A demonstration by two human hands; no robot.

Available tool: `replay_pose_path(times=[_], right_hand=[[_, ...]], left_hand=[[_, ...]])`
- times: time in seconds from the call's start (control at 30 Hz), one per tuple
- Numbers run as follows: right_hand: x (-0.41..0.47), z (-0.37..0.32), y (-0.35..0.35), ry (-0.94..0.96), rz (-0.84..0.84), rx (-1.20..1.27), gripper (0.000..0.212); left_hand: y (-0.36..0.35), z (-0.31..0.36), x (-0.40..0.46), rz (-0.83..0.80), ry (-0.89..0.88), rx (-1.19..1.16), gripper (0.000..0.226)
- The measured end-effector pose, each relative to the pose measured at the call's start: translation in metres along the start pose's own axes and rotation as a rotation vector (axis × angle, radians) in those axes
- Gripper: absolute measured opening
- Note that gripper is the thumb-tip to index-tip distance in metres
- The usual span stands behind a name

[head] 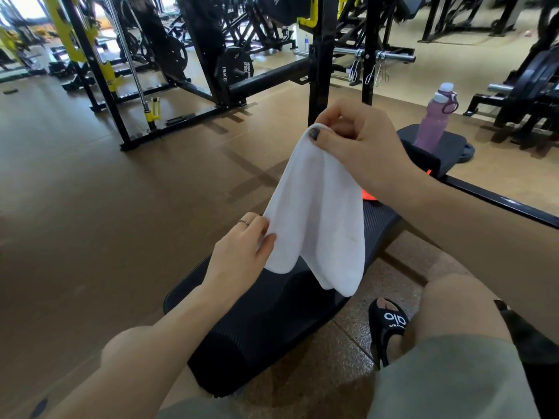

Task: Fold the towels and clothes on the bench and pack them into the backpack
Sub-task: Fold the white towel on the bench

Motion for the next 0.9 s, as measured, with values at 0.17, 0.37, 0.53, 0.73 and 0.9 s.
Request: replay_pose_path(times=[0.17, 0.37, 0.53, 0.73, 0.9], right_hand=[[0.015, 0.011, 0.031, -0.053, 0.151, 0.0, 0.015], [0.02, 0.043, 0.06, -0.151, 0.233, -0.105, 0.004], [0.012, 0.073, 0.071, -0.222, 0.222, -0.195, 0.007], [0.0, 0.099, 0.069, -0.302, 0.172, -0.274, 0.005], [-0.001, 0.099, 0.071, -0.317, 0.149, -0.255, 0.007]], left_hand=[[0.0, -0.022, -0.013, -0.061, -0.056, 0.095, 0.013], [0.042, -0.038, 0.0, 0.004, -0.055, 0.005, 0.016], [0.094, -0.036, 0.031, 0.163, -0.035, -0.064, 0.02], [0.116, -0.03, 0.054, 0.177, -0.072, -0.071, 0.014], [0.112, -0.031, 0.055, 0.089, -0.123, -0.013, 0.006]])
Point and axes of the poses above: each hand's wrist, its own x-axis towards the middle knuckle, its own y-axis out of the back of the hand, z = x × y, the point moved 10 cm from there along x, towards the middle knuckle, and after that the axes turned 9 degrees about z, right-handed, at the moved point
